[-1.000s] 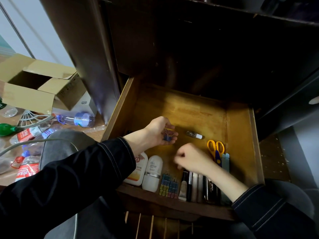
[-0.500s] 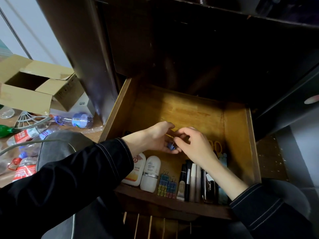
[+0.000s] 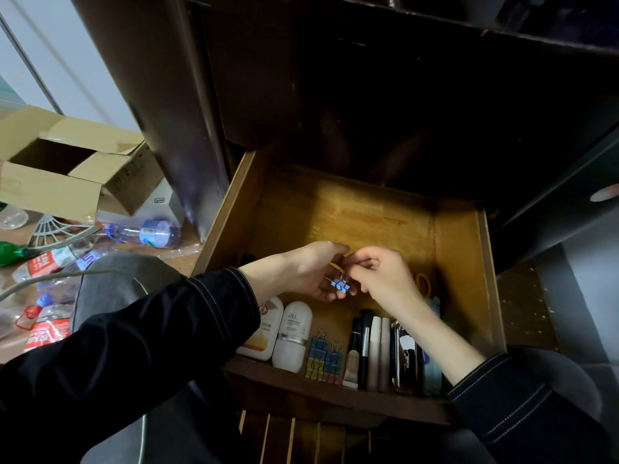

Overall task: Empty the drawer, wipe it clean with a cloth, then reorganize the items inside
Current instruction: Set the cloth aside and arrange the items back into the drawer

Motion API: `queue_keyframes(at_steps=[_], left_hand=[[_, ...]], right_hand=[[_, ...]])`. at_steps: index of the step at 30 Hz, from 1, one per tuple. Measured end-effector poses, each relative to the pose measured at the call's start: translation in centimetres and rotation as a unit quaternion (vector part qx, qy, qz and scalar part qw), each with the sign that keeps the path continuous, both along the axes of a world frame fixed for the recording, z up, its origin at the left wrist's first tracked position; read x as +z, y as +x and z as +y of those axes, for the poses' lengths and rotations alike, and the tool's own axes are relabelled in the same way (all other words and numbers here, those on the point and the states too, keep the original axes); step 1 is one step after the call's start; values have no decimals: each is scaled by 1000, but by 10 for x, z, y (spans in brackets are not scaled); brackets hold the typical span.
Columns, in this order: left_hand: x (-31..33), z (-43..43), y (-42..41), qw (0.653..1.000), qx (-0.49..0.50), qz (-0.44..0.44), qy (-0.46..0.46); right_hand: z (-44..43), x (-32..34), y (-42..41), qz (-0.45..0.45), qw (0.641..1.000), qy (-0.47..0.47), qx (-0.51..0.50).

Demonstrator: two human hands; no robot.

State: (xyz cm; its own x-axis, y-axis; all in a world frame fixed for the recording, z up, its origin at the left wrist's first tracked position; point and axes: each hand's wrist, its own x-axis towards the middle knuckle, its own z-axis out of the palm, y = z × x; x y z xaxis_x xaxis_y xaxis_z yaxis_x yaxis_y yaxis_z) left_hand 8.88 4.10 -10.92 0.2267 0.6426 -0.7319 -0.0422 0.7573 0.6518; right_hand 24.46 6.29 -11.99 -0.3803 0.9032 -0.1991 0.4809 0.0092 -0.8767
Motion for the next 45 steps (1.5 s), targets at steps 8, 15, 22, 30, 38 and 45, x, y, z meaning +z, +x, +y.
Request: queue_keyframes(at_steps=[8,15,22,30,38,45], left_hand=[[0,1,-3,1000,-9,2,7],[-1,1,-5,999,-26,14,29],[-1,1,-5,997,-35,35,56],[-3,0,-5,993,-11,83,88],[-3,8,-10,972,186,111,95],[-5,7,-10,976,164,106,94]], right_hand=[[-2,6,4,-33,992,109,-55],[1,5,8,-31,992,77,-99],[4,8,10,-18,994,26,-105],[2,13,11,-46,995,89,-28],[-3,4,10,-194,968,-33,159],[-15,-6,7,-254,914,-61,310]])
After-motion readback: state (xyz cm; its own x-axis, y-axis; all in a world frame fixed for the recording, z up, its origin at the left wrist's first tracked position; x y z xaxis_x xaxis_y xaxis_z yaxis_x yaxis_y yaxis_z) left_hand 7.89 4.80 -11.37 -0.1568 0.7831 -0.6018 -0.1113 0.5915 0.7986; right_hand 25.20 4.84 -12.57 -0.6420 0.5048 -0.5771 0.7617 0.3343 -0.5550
